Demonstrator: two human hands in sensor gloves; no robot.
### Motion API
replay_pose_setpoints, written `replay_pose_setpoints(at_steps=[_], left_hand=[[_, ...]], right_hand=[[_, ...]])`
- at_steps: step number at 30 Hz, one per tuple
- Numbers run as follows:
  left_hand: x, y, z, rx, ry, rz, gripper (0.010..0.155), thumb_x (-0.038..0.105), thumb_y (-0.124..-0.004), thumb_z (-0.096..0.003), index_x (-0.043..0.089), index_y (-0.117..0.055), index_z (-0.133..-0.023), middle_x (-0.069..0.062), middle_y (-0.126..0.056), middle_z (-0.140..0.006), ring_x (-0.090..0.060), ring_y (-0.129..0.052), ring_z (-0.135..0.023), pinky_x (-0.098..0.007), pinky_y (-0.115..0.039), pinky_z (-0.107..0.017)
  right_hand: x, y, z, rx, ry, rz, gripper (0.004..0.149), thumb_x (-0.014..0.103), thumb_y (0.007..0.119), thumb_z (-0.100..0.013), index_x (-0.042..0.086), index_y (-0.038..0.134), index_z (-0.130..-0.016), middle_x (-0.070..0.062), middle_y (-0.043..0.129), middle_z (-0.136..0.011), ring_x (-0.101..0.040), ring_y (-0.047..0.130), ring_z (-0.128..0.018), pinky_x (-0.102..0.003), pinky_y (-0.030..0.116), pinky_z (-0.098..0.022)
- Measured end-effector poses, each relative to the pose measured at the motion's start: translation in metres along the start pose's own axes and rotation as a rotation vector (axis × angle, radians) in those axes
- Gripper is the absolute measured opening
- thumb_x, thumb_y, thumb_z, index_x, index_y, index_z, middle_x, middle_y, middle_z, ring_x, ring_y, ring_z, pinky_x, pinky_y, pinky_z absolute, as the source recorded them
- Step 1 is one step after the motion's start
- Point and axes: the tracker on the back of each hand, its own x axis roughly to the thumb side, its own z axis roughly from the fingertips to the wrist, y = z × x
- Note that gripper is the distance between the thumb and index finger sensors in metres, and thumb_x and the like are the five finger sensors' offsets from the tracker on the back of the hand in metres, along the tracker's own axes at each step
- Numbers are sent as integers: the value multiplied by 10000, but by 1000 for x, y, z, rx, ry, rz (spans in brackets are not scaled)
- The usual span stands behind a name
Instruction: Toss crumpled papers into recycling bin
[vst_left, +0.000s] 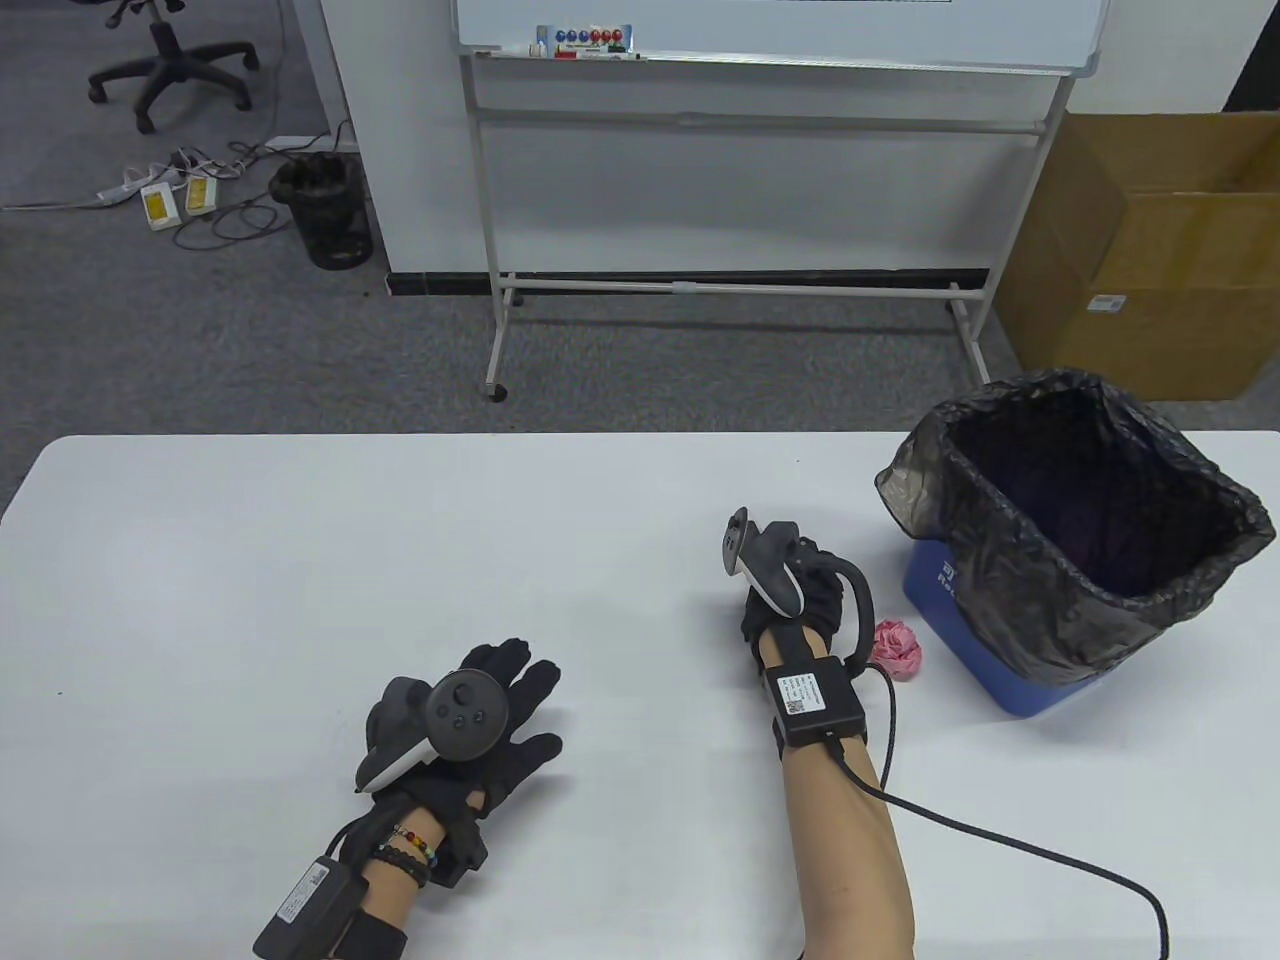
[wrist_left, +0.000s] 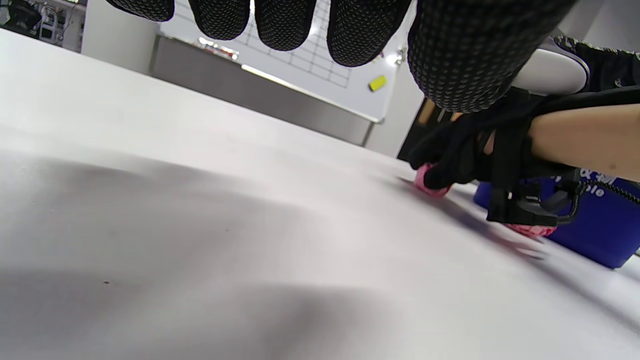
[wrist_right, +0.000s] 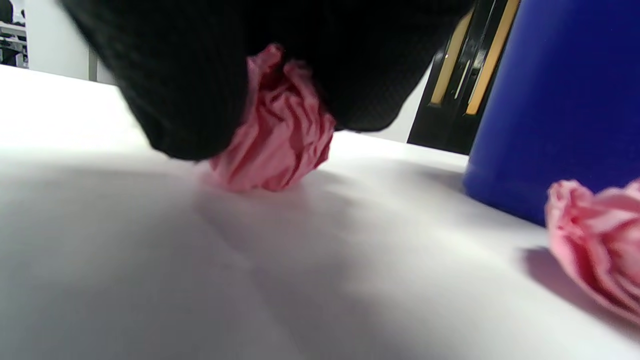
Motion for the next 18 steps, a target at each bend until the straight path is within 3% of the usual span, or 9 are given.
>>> replay_pose_setpoints(at_steps=[11, 18], left_hand=[[1, 0, -1, 2, -1, 2, 737, 520, -800, -458, 258, -542, -1096, -141, -412, -1229, -466, -419, -1118, -676, -453, -752], [5, -1, -1, -1, -11, 3, 737, 520, -800, -458, 260, -541, -1097, -139, -407, -1231, -464, -414, -1120, -675, -449, -754]], right_hand=[[-5, 3, -4, -86, -5, -13, 616, 357, 960, -302, 294, 809, -896, 18, 888, -916, -226, 992, -790, -245, 924, -529], [-17, -28, 14, -78, -65, -111, 620, 363, 953, -314, 275, 801, -909, -6, 892, -916, -238, 997, -786, -251, 927, -524]])
